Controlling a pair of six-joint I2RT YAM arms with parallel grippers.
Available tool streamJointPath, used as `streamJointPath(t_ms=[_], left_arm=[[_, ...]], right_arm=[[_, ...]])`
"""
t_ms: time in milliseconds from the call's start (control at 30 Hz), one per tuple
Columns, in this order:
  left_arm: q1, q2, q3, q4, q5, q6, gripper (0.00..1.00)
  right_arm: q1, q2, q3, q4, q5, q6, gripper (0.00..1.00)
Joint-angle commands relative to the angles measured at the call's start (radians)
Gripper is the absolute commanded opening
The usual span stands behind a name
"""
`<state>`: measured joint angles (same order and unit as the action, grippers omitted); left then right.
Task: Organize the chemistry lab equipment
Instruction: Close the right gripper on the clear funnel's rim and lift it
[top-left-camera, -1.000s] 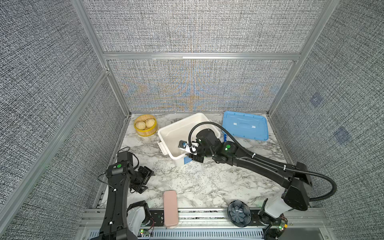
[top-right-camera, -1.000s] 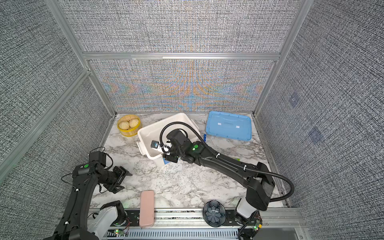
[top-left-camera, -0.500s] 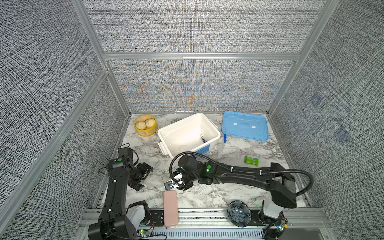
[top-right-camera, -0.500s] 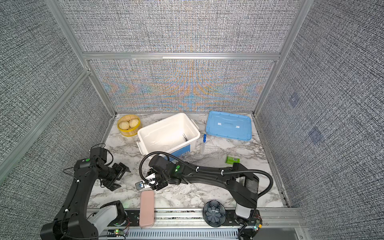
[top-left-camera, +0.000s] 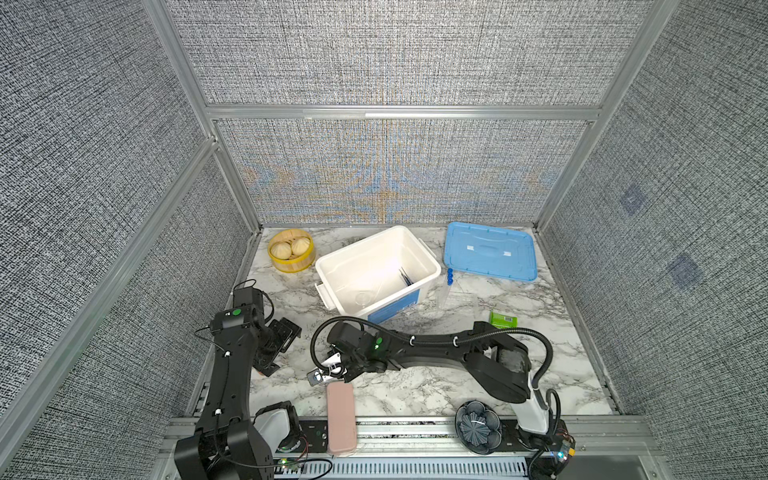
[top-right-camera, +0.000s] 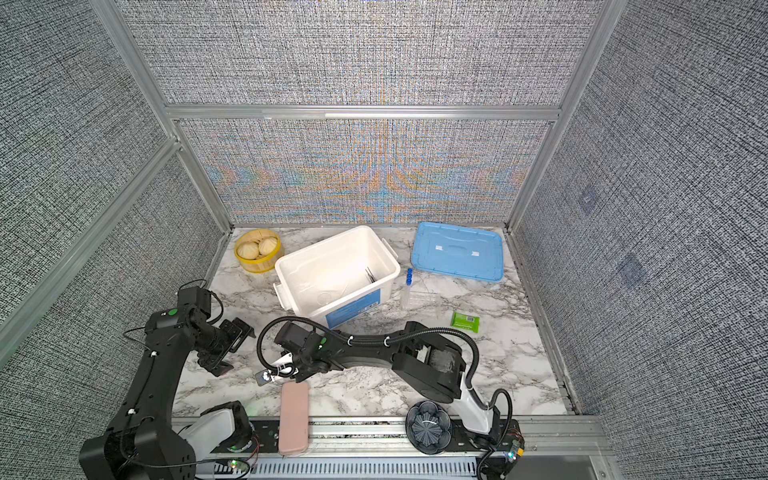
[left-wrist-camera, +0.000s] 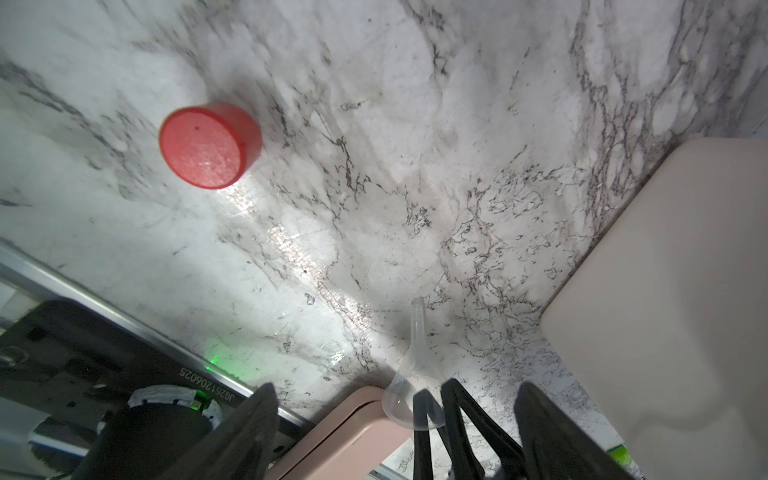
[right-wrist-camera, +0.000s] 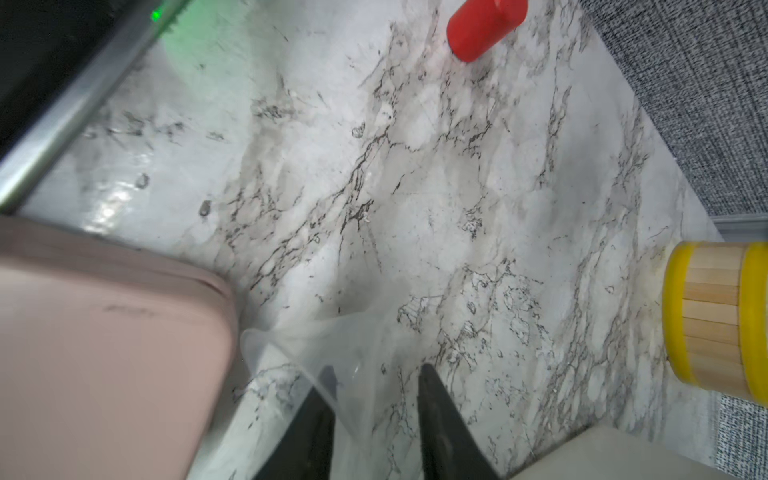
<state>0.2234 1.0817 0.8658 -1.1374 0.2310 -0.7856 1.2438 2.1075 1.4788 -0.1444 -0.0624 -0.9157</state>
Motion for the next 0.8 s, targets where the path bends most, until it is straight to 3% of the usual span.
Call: streamJointPath(t_ms=[0, 200, 500, 767], left_arm=[[0.001, -0.004, 0.012, 0.018, -0.025, 0.012, 0.9], [0.002, -0.056, 0.034, -0.004, -0.103, 0.014, 0.9], [0.002, -0.118, 0.158, -0.083, -0.249, 0.009, 0.9], [0.003, -0.173, 0.193, -0.07, -0.354, 0.019, 0.9]], right_arm=[[0.01, 0.022, -0.008, 0.061, 0.099, -0.011, 0.25], [0.017, -0.002, -0.089, 0.201, 0.093, 0.015, 0.01], [0.024, -0.144, -0.225, 0.431, 0.145, 0.097, 0.0], [0.022, -0.354, -0.308, 0.523, 0.062, 0.225, 0.0]])
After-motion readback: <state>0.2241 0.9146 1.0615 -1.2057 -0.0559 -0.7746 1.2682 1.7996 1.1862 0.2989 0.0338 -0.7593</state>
